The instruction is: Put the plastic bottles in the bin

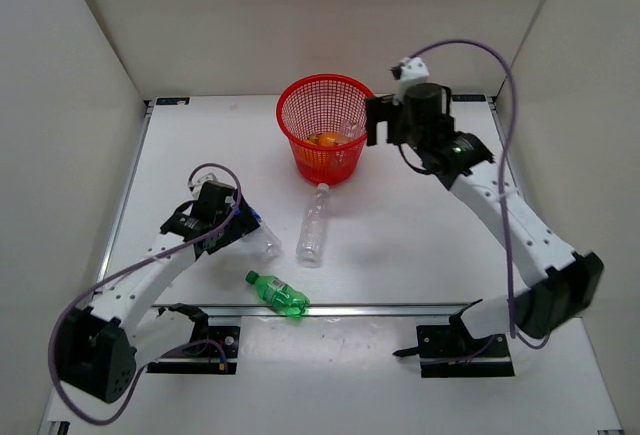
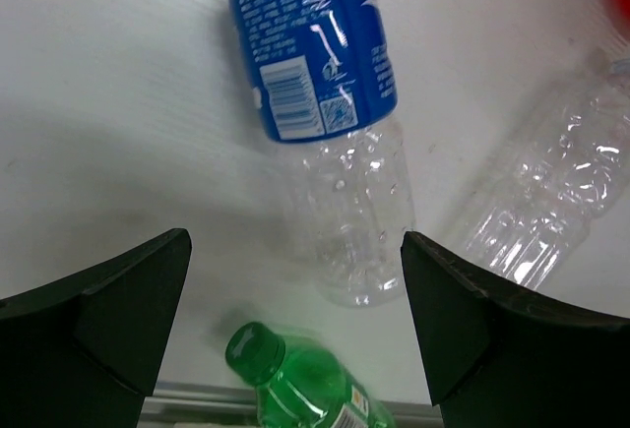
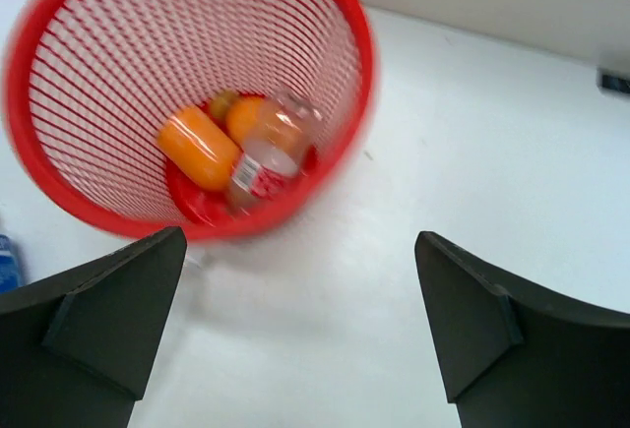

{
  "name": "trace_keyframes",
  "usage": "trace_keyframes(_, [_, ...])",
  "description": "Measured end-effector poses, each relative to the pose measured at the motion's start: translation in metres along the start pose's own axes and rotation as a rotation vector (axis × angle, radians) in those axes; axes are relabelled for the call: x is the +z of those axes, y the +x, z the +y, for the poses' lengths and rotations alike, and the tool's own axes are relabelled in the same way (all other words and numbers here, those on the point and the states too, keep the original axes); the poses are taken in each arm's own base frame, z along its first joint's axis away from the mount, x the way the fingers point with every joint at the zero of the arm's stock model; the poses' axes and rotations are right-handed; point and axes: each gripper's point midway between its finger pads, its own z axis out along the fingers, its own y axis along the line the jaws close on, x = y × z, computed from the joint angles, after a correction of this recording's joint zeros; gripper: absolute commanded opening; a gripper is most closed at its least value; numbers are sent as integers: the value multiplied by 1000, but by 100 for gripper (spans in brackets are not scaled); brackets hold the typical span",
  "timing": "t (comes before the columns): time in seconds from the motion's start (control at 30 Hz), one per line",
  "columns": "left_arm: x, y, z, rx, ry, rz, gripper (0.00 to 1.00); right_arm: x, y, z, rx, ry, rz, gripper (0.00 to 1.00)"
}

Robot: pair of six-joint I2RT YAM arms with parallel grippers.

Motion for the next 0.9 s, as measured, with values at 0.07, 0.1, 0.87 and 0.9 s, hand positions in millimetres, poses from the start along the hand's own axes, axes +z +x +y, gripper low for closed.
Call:
trace_keyframes(0.07, [12, -1, -3, 8, -7, 6, 99, -25, 15, -27, 43, 49, 16, 99])
trace_keyframes(0.1, [18, 0, -4, 9, -16, 14, 99, -34, 24, -42, 68, 79, 30, 99])
trace_keyframes(0.87, [70, -31, -41, 27, -6, 7, 45, -125, 229, -123, 428, 266, 344, 100])
trace_keyframes(0.9, [61, -45, -50, 29, 15, -29, 45, -125, 231, -122, 427, 262, 350, 99])
